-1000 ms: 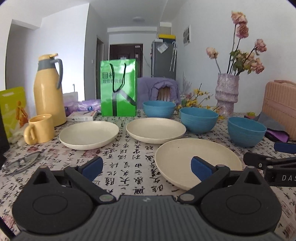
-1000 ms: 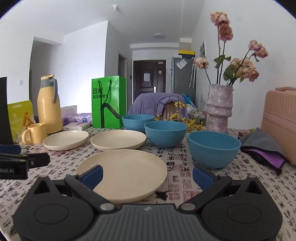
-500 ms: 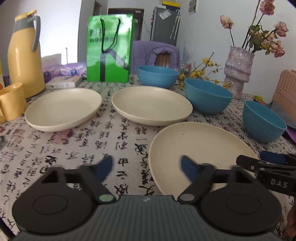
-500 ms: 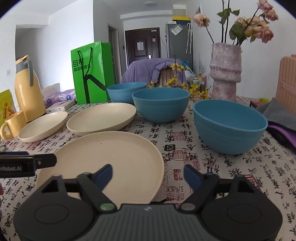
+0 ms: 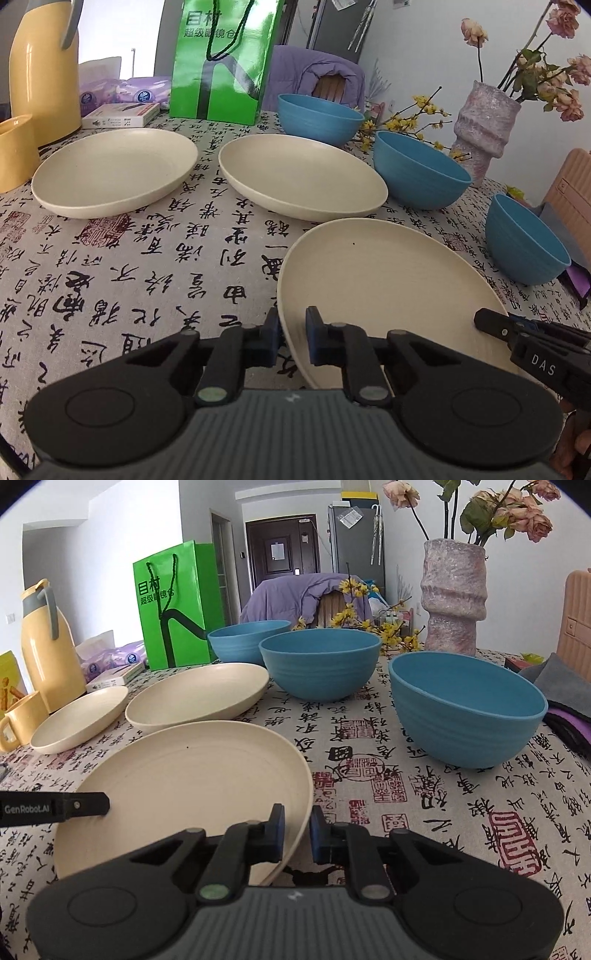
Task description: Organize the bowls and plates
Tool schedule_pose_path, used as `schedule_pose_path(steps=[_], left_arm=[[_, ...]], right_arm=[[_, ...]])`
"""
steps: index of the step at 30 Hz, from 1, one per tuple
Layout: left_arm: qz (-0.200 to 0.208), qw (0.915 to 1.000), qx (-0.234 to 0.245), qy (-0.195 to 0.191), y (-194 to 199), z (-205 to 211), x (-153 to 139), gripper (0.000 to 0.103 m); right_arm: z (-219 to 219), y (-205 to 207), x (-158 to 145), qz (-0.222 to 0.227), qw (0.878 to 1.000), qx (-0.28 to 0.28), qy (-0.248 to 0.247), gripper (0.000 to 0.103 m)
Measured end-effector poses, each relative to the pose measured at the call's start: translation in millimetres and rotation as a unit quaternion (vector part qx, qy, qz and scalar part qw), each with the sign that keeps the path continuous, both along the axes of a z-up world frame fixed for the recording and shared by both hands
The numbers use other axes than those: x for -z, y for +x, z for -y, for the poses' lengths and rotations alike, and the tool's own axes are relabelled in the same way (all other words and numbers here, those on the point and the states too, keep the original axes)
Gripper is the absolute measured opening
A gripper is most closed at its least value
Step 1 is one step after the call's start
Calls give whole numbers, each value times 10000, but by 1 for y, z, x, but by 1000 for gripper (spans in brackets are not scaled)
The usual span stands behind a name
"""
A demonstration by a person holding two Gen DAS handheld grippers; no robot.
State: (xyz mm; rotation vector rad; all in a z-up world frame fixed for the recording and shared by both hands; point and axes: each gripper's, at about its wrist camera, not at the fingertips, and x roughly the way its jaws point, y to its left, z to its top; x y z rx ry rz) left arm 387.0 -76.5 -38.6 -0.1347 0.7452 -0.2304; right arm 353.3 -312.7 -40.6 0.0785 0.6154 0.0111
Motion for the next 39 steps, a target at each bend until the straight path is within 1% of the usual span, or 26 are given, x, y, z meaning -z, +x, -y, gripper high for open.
schedule_pose_path(steps=[2,4,8,14,17,23,30,35,39], left_arm=[[14,10000,6,-12,-4,-1,-2,14],[111,9999,27,19,-10,-1,-7,13],[219,9998,1,23,-32,-2,-19,13],[268,9995,-183,-40,-85,-9,-26,13],[472,9988,-161,27,-118,-13,-32,13],[497,9986,-138,-68,-166,-22,-35,13],[639,9978,-152,-3,-189,-30,-41,13],[667,9976,-161,-18,-191,-37,-43,13],[666,9976,-171,27,-189,-47,-44,13]], right_arm=[[0,-2,-1,6,10000,-10,-5,13],[-1,-7,-5,21,10000,2,11,13],[-3,-26,-16,145,9999,4,-45,13],[-13,-78,-25,212,9997,-107,-91,13],[-18,-111,-30,308,9994,-119,-109,14],[-26,-162,-34,445,9989,-111,-73,14],[-35,-183,-37,563,9983,-121,-47,14],[-43,-187,-39,581,9982,-135,-74,13],[-51,-182,-38,565,9983,-167,-40,14]])
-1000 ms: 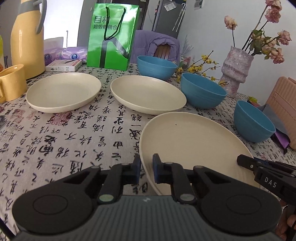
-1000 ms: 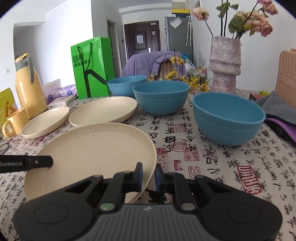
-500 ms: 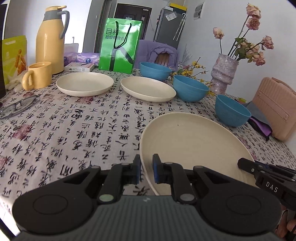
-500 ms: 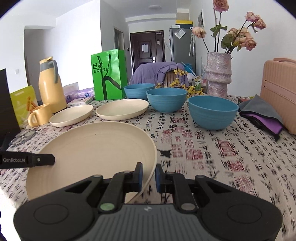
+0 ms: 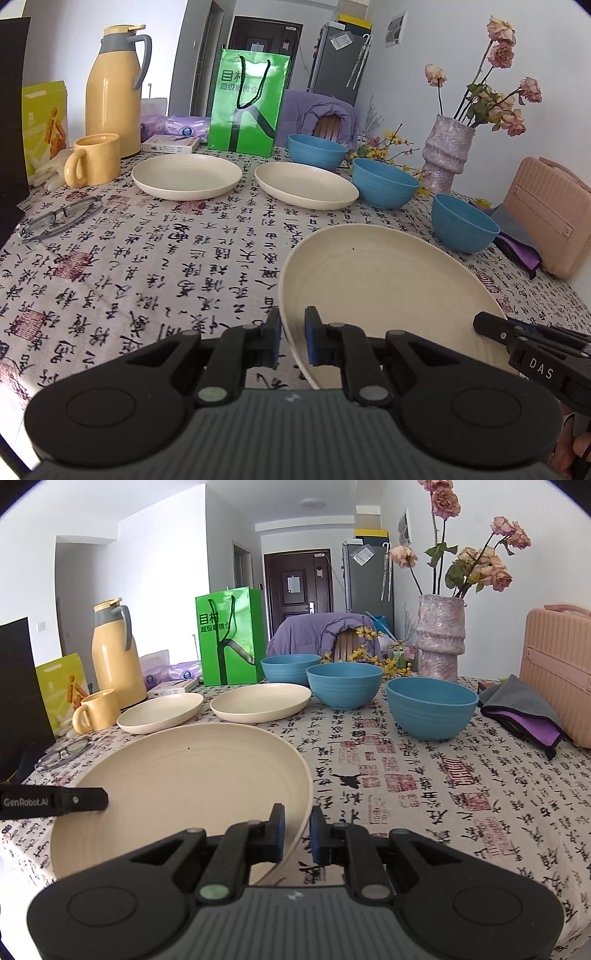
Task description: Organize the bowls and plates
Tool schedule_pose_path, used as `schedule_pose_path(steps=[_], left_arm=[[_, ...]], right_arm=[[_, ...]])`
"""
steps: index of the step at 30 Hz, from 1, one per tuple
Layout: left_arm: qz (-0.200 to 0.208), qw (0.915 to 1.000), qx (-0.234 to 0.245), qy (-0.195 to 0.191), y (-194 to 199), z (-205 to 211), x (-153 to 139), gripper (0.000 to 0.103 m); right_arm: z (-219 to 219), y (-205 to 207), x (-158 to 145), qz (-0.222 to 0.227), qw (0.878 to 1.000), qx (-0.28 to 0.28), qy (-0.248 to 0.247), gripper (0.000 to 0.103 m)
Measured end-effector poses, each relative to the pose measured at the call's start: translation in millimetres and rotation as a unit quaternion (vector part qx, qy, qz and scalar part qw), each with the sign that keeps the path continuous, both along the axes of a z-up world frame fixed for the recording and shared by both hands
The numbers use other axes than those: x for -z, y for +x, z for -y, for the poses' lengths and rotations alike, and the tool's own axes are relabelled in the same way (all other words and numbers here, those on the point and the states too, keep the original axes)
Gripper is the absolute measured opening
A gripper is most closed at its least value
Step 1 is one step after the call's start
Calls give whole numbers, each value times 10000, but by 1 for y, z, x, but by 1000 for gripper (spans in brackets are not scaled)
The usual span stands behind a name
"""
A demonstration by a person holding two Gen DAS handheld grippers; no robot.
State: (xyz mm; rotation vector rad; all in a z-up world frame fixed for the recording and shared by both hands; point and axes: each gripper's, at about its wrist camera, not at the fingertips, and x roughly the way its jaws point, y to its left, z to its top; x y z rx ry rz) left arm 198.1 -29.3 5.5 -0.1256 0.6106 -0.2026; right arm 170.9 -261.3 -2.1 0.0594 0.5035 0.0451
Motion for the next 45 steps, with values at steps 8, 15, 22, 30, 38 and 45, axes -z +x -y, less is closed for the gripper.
schedule_pose_path(steps=[8,15,22,30,38,45], left_arm=[[-36,9998,-206,33,11,-44,4,13],[-83,9989,-466,52,25,-97,11,13],[-141,9983,-561,78,38,-132,17,13],[-275,9976,-628,68,49,-144,30,14],[-323,9967,-735,78,52,-145,36,25],[465,9928,-969,526,20,-135,9,56]], right_arm=[[-43,21,6,-77,9996,-256,-20,14],[-96,47,15,-176,9980,-597,-123,14],[-132,63,24,-242,9967,-770,-108,15],[-147,76,38,-448,9950,-883,-157,16],[-149,76,43,-393,9942,-976,-214,24],[-135,55,25,4,9958,-900,-154,35]])
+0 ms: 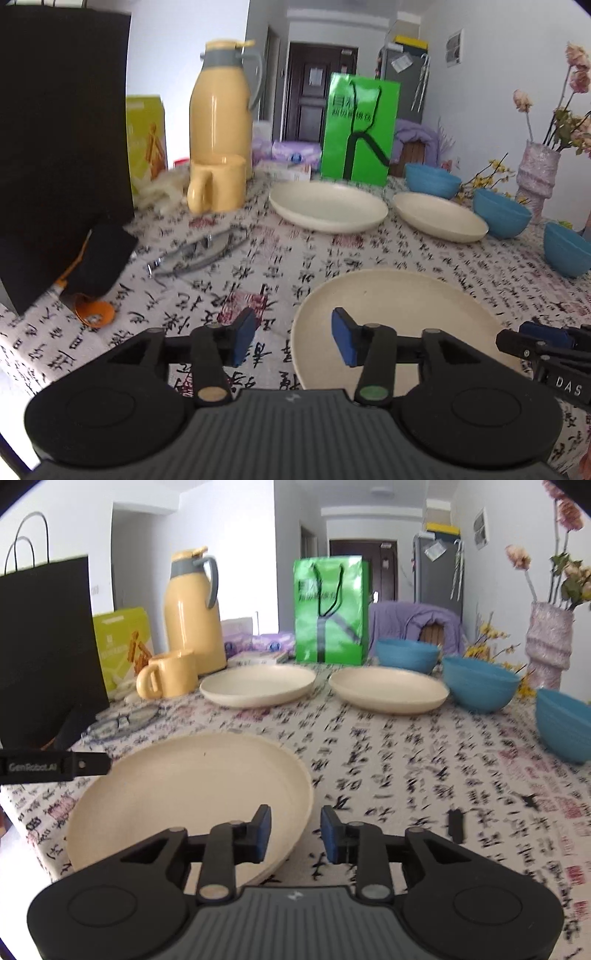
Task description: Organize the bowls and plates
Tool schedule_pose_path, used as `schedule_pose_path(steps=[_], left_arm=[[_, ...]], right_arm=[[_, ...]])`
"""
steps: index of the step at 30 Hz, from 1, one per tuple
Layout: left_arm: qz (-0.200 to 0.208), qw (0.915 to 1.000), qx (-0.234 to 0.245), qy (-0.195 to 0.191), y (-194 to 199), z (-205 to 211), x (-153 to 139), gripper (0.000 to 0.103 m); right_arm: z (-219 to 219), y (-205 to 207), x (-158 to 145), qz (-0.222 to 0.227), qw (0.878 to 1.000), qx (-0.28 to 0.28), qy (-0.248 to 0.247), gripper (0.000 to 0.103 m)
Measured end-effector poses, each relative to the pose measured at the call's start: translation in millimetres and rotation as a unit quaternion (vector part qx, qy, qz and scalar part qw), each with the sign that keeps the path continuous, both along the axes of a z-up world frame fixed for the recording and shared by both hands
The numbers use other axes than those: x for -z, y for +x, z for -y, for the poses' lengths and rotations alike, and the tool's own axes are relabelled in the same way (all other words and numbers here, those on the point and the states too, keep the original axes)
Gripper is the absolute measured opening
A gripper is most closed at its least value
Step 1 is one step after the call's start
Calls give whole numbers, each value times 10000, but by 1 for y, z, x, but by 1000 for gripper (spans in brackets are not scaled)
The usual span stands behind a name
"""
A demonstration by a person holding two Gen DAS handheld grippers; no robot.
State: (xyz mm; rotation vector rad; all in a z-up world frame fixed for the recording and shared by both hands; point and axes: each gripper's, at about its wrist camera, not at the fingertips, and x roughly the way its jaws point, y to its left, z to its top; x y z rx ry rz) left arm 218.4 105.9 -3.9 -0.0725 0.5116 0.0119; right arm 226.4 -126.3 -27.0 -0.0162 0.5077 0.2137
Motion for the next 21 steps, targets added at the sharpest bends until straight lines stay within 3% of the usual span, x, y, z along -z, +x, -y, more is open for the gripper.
schedule_pose_path(steps=[2,3,5,9,14,21], left_arm=[[227,9997,29,49,-17,7,-6,68],[317,9995,17,94,-25,11,-7,80],[501,9985,-58,229,-44,19,-8,93],[834,9952,-206,466,-86,34,-8,103],[970,9941,-347,352,-133,45,-7,103],[906,9931,-734,112,-159,50,0,103]], right_arm=[[9,-13,-8,217,9997,12,78,42],[12,-20,-12,331,9994,-1,98,50],[20,-36,-17,569,9983,-103,104,66],[39,-73,-23,1050,9943,-178,29,93],[64,-120,-21,1332,9911,-24,-18,103],[83,-156,-13,1159,9931,0,170,103]])
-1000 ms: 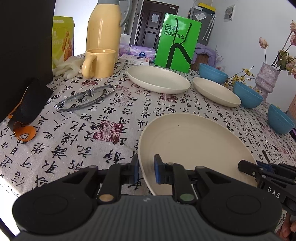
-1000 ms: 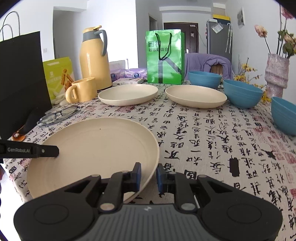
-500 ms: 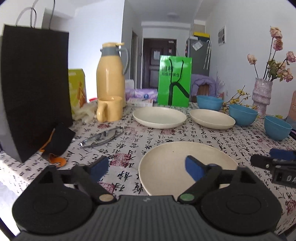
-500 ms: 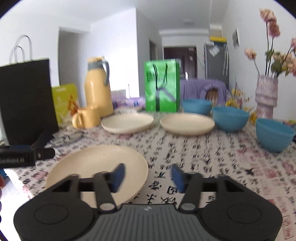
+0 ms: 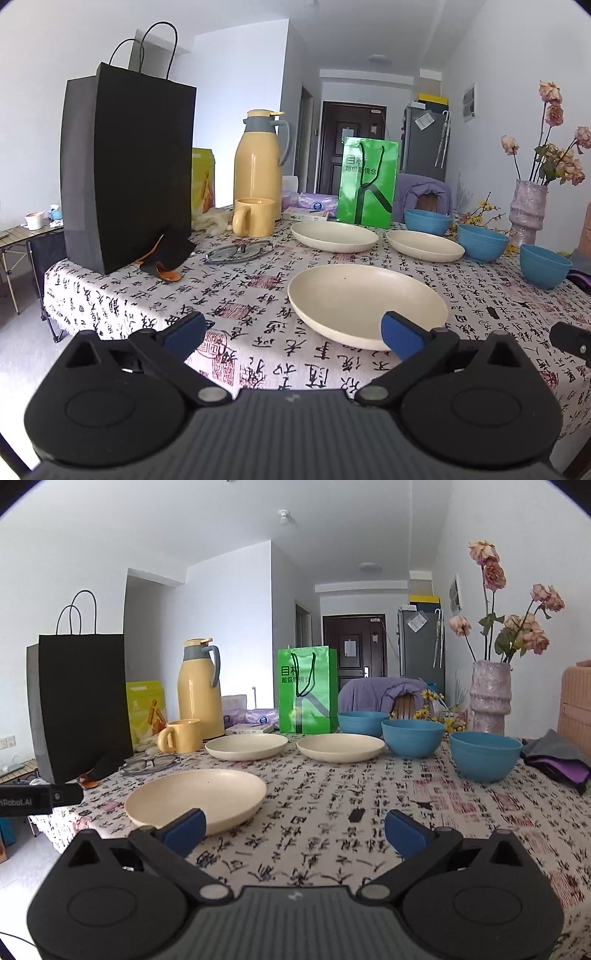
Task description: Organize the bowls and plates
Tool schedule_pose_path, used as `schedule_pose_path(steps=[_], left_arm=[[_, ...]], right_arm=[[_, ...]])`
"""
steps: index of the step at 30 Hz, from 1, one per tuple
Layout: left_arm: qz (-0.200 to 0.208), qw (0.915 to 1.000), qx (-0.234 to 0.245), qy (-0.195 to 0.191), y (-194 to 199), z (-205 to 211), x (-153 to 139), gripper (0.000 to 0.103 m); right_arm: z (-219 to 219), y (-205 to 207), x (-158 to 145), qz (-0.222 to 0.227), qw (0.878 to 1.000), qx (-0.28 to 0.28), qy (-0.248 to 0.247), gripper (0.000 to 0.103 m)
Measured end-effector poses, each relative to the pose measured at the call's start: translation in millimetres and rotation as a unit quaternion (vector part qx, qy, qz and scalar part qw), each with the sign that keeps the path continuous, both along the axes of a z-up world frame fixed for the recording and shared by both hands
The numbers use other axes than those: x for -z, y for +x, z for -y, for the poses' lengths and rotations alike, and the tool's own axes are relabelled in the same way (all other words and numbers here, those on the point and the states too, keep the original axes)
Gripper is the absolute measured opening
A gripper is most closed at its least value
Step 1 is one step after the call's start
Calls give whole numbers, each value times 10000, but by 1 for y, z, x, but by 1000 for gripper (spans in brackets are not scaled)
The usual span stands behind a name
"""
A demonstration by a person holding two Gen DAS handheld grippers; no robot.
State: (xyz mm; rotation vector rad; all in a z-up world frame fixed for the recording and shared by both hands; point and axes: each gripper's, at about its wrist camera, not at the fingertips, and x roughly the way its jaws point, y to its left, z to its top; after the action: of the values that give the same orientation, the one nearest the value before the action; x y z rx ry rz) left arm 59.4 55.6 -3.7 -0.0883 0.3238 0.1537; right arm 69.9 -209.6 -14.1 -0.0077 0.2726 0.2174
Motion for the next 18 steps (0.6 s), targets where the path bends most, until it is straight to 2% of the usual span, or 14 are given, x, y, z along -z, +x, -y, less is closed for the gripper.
schedule_pose_path(steps=[5,11,18], left_arm=[[88,9998,68,167,-2,6,-6,103],[44,9997,161,186,7,10,-5,103],[61,9995,192,242,37,1,-12,103]], right_arm=[[5,1,-1,43,9998,117,130,103],[6,8,-2,61,9998,114,157,103],[-7,42,-9,148,9999,69,-32,103]])
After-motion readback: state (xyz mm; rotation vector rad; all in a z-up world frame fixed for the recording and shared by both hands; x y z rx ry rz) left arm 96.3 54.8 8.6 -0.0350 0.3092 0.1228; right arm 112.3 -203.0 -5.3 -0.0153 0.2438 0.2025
